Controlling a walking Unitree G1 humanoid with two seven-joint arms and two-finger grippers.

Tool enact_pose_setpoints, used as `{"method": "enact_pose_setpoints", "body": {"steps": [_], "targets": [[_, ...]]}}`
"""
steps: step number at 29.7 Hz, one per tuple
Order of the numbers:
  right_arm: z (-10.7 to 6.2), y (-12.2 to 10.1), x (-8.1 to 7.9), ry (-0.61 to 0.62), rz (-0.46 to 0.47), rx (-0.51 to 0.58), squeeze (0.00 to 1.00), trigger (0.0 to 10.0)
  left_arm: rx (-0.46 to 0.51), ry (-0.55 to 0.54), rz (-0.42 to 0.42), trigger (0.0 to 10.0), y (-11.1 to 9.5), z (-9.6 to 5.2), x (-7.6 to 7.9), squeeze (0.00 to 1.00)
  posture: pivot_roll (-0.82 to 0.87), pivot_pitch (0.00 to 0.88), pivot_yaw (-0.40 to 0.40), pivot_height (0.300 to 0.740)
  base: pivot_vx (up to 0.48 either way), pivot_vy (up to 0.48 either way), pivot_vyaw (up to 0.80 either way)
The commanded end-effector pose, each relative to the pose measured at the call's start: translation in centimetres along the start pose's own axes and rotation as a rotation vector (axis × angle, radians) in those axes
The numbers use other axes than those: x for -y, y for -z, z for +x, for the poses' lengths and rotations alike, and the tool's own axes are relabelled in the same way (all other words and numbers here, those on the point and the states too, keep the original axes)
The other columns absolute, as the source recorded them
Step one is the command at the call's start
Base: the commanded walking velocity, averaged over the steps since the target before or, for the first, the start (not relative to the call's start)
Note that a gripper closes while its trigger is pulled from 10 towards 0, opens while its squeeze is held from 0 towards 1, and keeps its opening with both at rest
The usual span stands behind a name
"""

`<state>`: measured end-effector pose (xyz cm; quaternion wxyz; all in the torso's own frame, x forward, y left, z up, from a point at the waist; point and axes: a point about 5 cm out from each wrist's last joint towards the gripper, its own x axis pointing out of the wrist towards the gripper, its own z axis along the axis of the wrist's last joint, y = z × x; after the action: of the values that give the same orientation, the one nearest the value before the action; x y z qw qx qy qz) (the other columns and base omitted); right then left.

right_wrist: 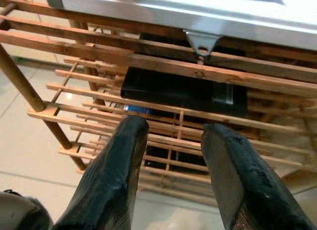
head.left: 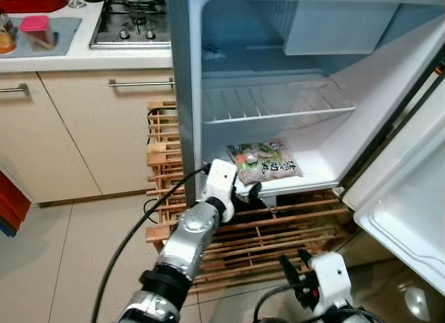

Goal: Restocking fridge

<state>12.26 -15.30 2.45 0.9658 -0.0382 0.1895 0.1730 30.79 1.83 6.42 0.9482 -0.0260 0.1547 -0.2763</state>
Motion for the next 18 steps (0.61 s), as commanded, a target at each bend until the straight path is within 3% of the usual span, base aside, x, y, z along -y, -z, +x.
{"method": "enact_pose_setpoints", "body": {"steps": [1, 4, 6, 8, 9, 11, 13, 14, 16, 18], "targets": [[-0.7, 0.6, -0.7, -0.005, -0.017, 0.003, 0.00, 10.0, -0.007, -0.011, -0.007, 10.0, -0.1, 0.6, 0.5, 0.00, -0.24, 0.089, -0.015, 0.740, 0.000, 0.000, 0.00], [-1.5, 1.0, -1.5, -0.003, -0.015, 0.012, 0.00, 10.0, 0.011, 0.001, 0.007, 10.0, -0.5, 0.9, 0.9, 0.00, -0.26, 0.079, -0.005, 0.740, 0.000, 0.000, 0.00], [-1.9, 0.9, -1.9, 0.011, -0.003, 0.031, 0.00, 10.0, 0.062, 0.020, 0.056, 10.0, -0.8, 0.0, 0.6, 0.00, -0.26, 0.072, -0.002, 0.740, 0.000, 0.000, 0.00], [-2.2, 1.3, -2.0, 0.027, 0.005, 0.036, 0.00, 10.0, 0.115, 0.054, 0.089, 10.0, -0.4, -2.4, 0.0, 0.00, -0.25, 0.051, -0.002, 0.740, 0.000, 0.000, 0.00], [-2.2, 1.3, -2.0, 0.027, 0.005, 0.036, 0.00, 10.0, 0.115, 0.054, 0.089, 10.0, -0.4, -2.4, 0.0, 0.00, -0.25, 0.051, -0.002, 0.740, 0.000, 0.000, 0.00], [-2.1, 1.7, -2.0, 0.031, 0.004, 0.033, 0.00, 10.0, 0.129, 0.072, 0.098, 10.0, 0.1, -4.2, -0.5, 0.00, -0.24, 0.032, -0.004, 0.740, 0.000, 0.000, 0.00], [-0.2, 0.7, -1.4, 0.035, -0.008, 0.058, 0.00, 10.0, 0.145, 0.072, 0.109, 10.0, 0.8, -7.0, -1.5, 0.00, -0.22, 0.013, -0.004, 0.740, 0.000, 0.000, 0.00], [-0.2, 0.7, -1.4, 0.035, -0.008, 0.058, 0.00, 10.0, 0.145, 0.072, 0.109, 10.0, 0.8, -7.0, -1.5, 0.00, -0.22, 0.013, -0.004, 0.740, 0.000, 0.000, 0.00], [1.0, 0.2, -1.1, 0.038, -0.010, 0.078, 0.00, 10.0, 0.156, 0.042, 0.118, 10.0, 0.8, -9.8, -2.8, 0.00, -0.19, 0.000, -0.010, 0.740, 0.000, 0.000, 0.00], [1.7, 0.2, -1.1, 0.044, 0.005, 0.088, 0.00, 10.0, 0.168, -0.004, 0.128, 10.0, 0.3, -11.4, -3.8, 0.00, -0.17, 0.000, -0.017, 0.740, 0.000, 0.000, 0.00]]}}
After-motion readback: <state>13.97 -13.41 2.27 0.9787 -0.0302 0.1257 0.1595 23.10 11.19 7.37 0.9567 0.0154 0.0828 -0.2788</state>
